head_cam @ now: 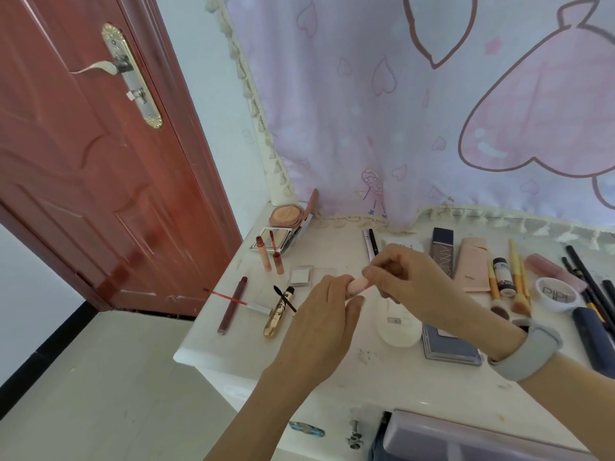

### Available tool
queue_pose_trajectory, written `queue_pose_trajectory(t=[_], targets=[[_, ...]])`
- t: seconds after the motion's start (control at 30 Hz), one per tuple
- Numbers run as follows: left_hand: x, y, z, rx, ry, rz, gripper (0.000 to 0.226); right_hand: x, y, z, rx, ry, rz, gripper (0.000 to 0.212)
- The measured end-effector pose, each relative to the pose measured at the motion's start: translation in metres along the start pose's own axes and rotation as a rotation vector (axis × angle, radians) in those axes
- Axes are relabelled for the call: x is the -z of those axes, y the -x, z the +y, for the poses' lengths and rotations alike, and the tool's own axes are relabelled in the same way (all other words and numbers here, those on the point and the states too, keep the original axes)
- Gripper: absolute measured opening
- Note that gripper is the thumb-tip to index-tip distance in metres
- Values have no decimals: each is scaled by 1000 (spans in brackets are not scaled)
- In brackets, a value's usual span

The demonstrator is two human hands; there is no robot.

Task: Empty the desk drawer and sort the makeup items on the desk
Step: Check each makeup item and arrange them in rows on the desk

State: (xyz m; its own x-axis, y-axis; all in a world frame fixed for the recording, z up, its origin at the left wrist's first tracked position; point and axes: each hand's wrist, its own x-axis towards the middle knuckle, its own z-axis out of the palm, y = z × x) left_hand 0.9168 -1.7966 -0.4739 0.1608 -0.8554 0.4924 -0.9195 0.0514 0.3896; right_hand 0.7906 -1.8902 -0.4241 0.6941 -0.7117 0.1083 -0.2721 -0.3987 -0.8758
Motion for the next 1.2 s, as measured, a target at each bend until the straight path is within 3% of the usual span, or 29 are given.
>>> queue_pose_trajectory(t=[0.1,0.3,0.5,0.67,0.77,0.87,1.03,1.2], targets=[[11,1,-5,36,-40,31,54,-7,-3,-4,48,18,-69,12],[34,2,-25,63,-2,21,45,-23,-16,-10,127,-38,-121,14],[61,11,-49,310,205,-119,13,-17,-30,-15,144,-134,-104,15],[76,10,-81,655,604,-69,24,-18,-45,-5,-230,-646,-17,6],[83,4,-93,664,686,-7,22,-26,-48,3,-374,-953,-71,8],[87,-5,-100,649,696,-44,18,-34,-48,6,-395,-1134,-196,32],[81,-25,-118,612,497,-49,11,-41,-53,5,-306,-894,-242,16],[75,-39,-128,544,227,-109,12,-48,-58,10,-215,-528,-129,13]])
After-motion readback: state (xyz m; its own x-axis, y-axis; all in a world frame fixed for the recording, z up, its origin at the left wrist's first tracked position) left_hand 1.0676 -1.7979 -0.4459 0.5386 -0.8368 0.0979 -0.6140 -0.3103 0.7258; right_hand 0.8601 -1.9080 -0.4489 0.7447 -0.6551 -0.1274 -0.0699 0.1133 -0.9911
